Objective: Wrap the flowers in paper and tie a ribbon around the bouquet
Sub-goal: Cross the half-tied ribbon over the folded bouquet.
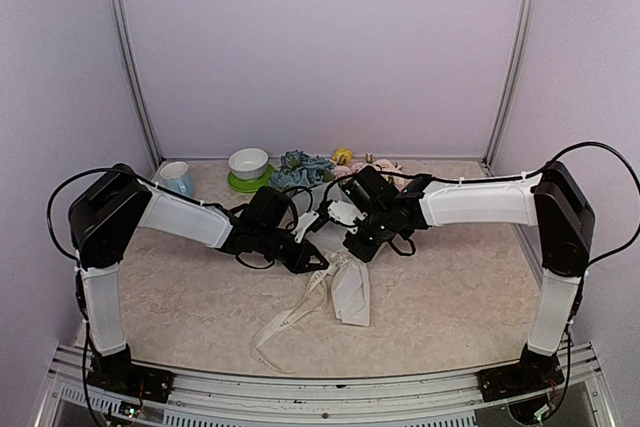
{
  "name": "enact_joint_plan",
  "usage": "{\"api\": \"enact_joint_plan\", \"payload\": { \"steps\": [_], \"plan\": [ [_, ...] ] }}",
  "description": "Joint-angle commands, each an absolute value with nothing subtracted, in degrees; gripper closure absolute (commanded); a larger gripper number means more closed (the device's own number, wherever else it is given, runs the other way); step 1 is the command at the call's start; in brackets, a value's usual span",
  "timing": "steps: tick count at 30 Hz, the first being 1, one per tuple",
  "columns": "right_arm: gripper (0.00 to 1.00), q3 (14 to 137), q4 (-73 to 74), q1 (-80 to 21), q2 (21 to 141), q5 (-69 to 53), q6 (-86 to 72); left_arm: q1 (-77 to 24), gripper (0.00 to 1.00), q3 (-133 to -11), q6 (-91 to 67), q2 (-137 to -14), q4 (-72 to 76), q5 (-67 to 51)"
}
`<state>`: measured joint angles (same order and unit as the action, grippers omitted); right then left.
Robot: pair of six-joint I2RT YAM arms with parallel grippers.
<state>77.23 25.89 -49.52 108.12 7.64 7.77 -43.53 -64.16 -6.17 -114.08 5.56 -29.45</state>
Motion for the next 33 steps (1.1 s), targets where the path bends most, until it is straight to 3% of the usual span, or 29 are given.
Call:
{"api": "enact_joint_plan", "payload": {
  "steps": [1, 11, 28, 33],
  "plan": [
    [1.0, 78.0, 26.5, -50.1, 108.6, 8.8, 7.0, -43.8, 1.0, -64.3, -5.4, -111.6, 6.7, -30.4],
    [1.0, 75.0, 19.7, -50.0, 102.2, 5.7, 1.5, -45.7, 1.0, -67.6, -6.1, -111.4, 5.1, -31.9],
    [1.0, 63.2, 5.1, -50.0, 96.4, -4.3, -9.5, -45.1, 1.0, -78.2, -9.2, -121.7, 0.4, -34.5],
    [1.0, 62.0, 3.6, -50.0, 95.9, -5.9, -10.5, -45.0, 1.0, -77.7, -9.2, -121.8, 0.6, -29.6]
  ]
}}
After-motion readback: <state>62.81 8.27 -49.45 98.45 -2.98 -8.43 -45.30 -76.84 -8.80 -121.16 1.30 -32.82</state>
